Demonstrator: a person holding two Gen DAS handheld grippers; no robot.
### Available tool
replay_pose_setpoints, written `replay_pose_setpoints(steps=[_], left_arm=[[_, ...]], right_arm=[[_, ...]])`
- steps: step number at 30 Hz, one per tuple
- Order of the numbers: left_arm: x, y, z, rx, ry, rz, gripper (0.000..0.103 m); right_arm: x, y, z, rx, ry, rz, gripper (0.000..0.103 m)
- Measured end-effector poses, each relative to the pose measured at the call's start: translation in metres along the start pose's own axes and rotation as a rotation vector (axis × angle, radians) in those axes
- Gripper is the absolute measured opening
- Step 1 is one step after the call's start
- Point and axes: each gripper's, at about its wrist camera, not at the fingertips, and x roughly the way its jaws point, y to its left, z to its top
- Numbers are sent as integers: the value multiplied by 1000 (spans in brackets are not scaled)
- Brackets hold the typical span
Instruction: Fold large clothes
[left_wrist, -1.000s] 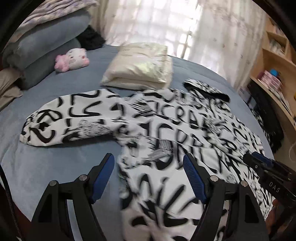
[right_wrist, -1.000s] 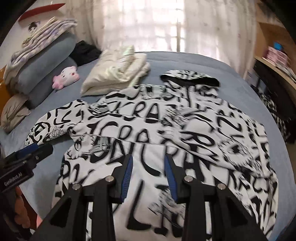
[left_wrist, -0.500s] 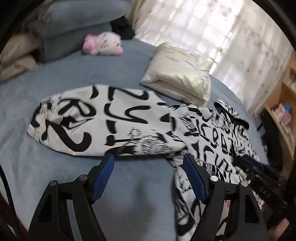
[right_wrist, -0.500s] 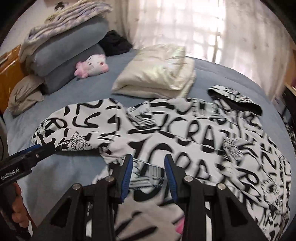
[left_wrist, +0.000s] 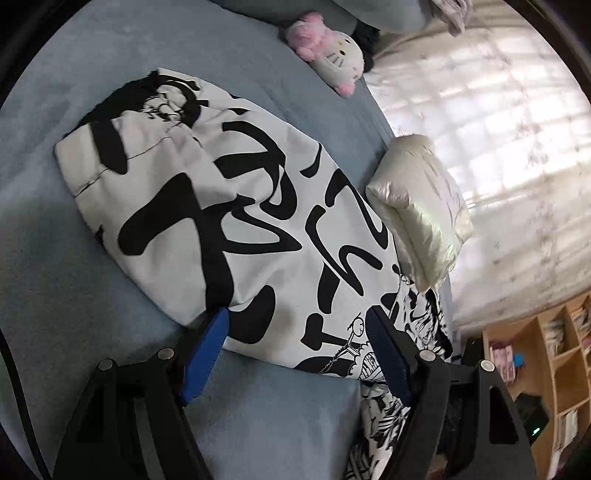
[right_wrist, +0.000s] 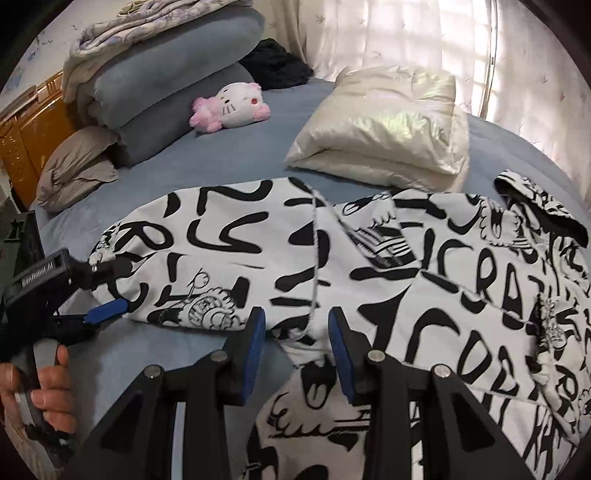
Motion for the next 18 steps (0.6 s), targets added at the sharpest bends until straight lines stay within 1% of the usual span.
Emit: replay_pose_setpoints(steps=[2,4,7,9,13,16,18], left_arm=[[-8,-3,-4,3,-20,23,75],[-16,-3,-10,1,-30,24,75],[-25,8,-18,-26,-32,50,75],[-29,15,-21,-37,-35,33,75],[-19,18,-13,-40,-74,46,75],[-7,12,-1,-7,-132,86,75],[1,9,6,0,-147,115,73]], right_arm=[[0,-2,-4,11,6,12,35],[-1,-7,-8,27,16,21,35],[-1,-19,-15,63,37,32,35],[-1,-24,-17,80,46,37,35],[-1,-32,-20,103,52,42,35],[-2,-32,-22,105,52,48,35],[-4,-31,-23,98,50,47,35]])
